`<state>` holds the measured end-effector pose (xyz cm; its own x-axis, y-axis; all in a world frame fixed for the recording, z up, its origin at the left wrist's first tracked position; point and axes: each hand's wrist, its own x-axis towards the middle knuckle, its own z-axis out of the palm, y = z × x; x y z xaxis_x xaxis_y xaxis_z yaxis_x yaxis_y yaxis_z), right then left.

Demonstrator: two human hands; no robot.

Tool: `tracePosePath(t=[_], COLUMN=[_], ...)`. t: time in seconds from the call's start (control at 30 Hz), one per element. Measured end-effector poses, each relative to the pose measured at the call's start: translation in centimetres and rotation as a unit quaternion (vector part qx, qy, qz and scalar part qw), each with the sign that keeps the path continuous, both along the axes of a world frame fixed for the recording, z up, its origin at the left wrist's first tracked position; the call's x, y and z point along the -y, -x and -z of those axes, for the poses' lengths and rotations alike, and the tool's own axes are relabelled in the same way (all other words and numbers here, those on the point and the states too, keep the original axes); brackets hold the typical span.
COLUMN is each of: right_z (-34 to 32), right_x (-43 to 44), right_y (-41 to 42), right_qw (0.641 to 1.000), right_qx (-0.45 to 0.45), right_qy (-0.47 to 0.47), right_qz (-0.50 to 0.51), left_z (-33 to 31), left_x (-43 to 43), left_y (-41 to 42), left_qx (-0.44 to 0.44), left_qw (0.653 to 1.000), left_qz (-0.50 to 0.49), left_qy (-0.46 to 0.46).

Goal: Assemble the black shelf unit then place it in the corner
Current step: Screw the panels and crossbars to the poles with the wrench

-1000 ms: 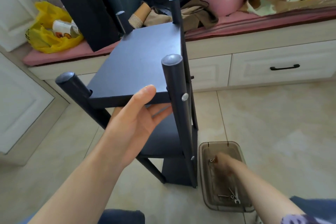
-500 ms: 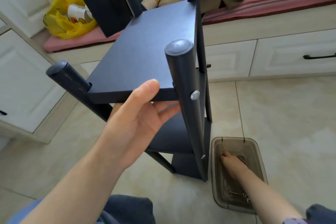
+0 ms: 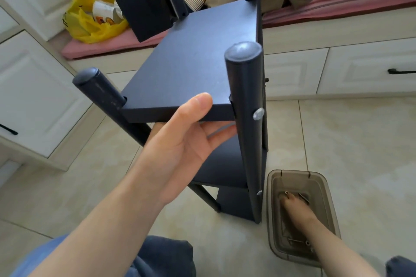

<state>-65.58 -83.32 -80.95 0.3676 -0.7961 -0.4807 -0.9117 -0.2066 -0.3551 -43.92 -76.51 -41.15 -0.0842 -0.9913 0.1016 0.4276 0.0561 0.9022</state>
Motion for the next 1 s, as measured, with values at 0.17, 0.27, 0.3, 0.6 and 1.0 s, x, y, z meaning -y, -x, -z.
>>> tracePosePath(t=[0.17, 0.27, 0.3, 0.6, 1.0], right_z=[-1.1, -2.6, -3.0, -11.8, -32.9], right_x=[0.2, 0.3, 0.5, 0.4, -4.0], right_y=[0.4, -0.1, -0.2, -1.3, -4.0], right_qw=[0.997, 0.993, 0.993, 0.977, 0.701], right_qx=[0.051, 0.066, 0.068, 0.132, 0.635], right_qy=[0.037, -0.005, -0.010, -0.018, 0.112], right_qz=[0.049, 0.096, 0.095, 0.167, 0.304], left_z=[0.2, 0.3, 0.3, 0.4, 0.0], left_x=[0.1, 0.2, 0.2, 0.3, -0.1], left_y=[-0.1, -0.1, -0.1, -0.1, 0.0], left_qx=[0.005, 0.006, 0.006, -0.005, -0.029], left_qw=[1.000, 1.000, 1.000, 1.000, 0.999], left_qz=[0.008, 0.021, 0.023, 0.018, 0.010], left_qy=[0.004, 0.005, 0.006, -0.002, -0.015])
